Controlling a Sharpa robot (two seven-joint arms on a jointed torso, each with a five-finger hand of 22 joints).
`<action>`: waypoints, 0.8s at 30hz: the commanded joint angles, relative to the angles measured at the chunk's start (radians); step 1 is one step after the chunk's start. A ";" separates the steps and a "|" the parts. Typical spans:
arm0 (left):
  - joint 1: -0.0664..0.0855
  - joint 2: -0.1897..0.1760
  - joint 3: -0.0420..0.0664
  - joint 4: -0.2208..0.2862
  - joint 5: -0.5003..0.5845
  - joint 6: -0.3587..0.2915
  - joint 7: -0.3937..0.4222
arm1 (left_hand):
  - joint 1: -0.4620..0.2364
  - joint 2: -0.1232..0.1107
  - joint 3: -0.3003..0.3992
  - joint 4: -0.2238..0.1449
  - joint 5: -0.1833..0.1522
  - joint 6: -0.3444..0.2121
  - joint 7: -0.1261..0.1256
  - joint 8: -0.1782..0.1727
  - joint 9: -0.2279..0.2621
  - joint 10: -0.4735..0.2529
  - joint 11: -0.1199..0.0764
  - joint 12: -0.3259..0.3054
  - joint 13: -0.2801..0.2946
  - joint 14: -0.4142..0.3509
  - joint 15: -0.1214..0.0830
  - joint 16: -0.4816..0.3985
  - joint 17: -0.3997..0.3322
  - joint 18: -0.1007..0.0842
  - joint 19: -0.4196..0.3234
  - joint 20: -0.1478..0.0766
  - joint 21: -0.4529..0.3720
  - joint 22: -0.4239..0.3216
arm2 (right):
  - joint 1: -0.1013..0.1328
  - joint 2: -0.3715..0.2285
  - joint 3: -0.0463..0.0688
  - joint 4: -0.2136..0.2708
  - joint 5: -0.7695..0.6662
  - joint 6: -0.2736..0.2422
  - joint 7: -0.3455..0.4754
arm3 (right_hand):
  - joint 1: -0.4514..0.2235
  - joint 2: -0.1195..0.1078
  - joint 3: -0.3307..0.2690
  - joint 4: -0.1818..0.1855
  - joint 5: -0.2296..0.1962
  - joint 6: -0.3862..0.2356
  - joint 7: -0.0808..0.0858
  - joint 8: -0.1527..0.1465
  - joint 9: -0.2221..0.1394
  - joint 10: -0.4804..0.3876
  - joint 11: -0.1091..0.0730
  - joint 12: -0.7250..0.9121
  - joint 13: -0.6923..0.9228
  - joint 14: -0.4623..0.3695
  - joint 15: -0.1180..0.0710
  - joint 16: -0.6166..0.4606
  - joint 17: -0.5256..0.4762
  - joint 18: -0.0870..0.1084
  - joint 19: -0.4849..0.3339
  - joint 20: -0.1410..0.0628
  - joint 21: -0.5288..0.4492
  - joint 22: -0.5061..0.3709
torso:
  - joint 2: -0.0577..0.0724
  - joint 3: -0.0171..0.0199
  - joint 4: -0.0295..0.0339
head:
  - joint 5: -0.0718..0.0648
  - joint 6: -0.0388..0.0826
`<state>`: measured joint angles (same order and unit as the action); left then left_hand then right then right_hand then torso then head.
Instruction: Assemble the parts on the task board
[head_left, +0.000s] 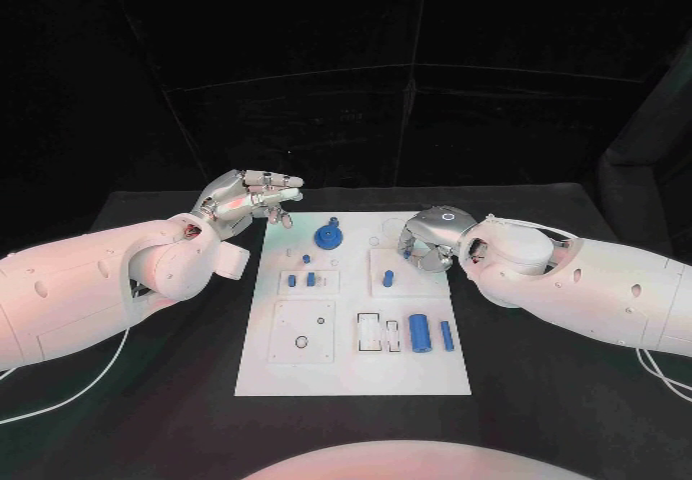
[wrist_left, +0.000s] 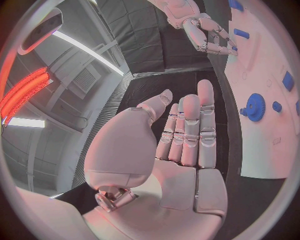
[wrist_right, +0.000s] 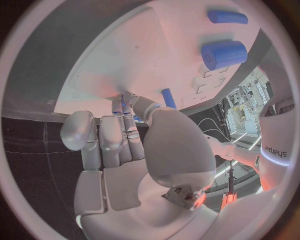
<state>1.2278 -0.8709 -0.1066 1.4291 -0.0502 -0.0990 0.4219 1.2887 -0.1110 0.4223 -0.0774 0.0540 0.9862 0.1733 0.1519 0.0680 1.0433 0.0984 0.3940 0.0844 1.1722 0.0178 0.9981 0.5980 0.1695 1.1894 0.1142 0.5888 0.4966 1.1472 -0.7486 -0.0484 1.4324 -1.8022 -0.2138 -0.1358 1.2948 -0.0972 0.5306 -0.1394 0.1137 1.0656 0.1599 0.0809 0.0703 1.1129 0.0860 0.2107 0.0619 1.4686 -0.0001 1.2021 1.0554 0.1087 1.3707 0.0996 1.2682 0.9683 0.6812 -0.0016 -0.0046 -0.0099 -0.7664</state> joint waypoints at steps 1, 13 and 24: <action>0.001 0.001 0.000 0.000 0.004 0.015 0.000 | 0.006 0.002 -0.005 0.001 -0.004 -0.003 0.001 -0.005 -0.002 -0.007 0.003 -0.001 -0.001 -0.005 0.000 -0.006 -0.001 0.012 -0.001 0.000 -0.006 -0.001 | -0.001 -0.001 -0.002 0.001 -0.016 0.006 -0.011 | 0.005 -0.002 0.009 -0.002 -0.002 0.000 0.000 -0.003 0.000 0.007 0.002 -0.004 0.002 0.021 0.000 0.007 0.002 -0.004 0.003 0.004 0.005 0.001 | 0.000 -0.0005 0.0009 | -0.001 -0.001; 0.001 0.003 0.000 -0.001 0.004 0.013 -0.002 | 0.006 0.002 -0.006 0.000 -0.004 -0.004 0.001 -0.005 -0.002 -0.009 0.003 -0.001 -0.001 -0.006 0.000 -0.007 -0.003 0.012 -0.001 0.000 -0.007 -0.002 | -0.001 0.004 -0.002 0.003 -0.021 -0.034 -0.023 | 0.021 0.031 0.042 -0.006 -0.030 0.059 -0.019 0.019 0.012 0.070 -0.018 0.011 0.009 0.026 -0.016 0.034 0.029 -0.008 0.016 -0.009 0.027 0.037 | 0.000 -0.0004 0.0007 | -0.002 0.000; 0.001 0.004 0.000 -0.003 0.004 0.013 -0.004 | 0.008 0.003 -0.006 0.000 -0.004 -0.005 0.002 -0.006 -0.002 -0.010 0.004 -0.001 -0.001 -0.007 0.000 -0.007 -0.004 0.012 -0.001 0.001 -0.008 -0.002 | -0.001 -0.006 -0.002 0.018 -0.032 -0.105 -0.032 | 0.023 0.034 0.048 -0.008 -0.031 0.063 -0.021 0.019 0.013 0.076 -0.020 0.010 0.009 0.026 -0.019 0.037 0.031 -0.009 0.017 -0.012 0.029 0.040 | -0.001 -0.0004 0.0001 | -0.002 0.000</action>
<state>1.2278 -0.8682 -0.1068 1.4265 -0.0497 -0.0983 0.4153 1.2887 -0.1109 0.4224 -0.0774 0.0540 0.9862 0.1733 0.1519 0.0672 1.0397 0.1019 0.3940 0.0843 1.1723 0.0179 0.9942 0.5949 0.1693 1.1894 0.1142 0.5848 0.4959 1.1425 -0.7529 -0.0513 1.4463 -1.8203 -0.2639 -0.1587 1.3190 -0.0731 0.5734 -0.1488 0.0868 1.1215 0.1400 0.0955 0.0828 1.1831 0.0661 0.2188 0.0703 1.4631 -0.0129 1.2368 1.0868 0.1087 1.3814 0.0889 1.2952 1.0094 0.6801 -0.0019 -0.0035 -0.0119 -0.7660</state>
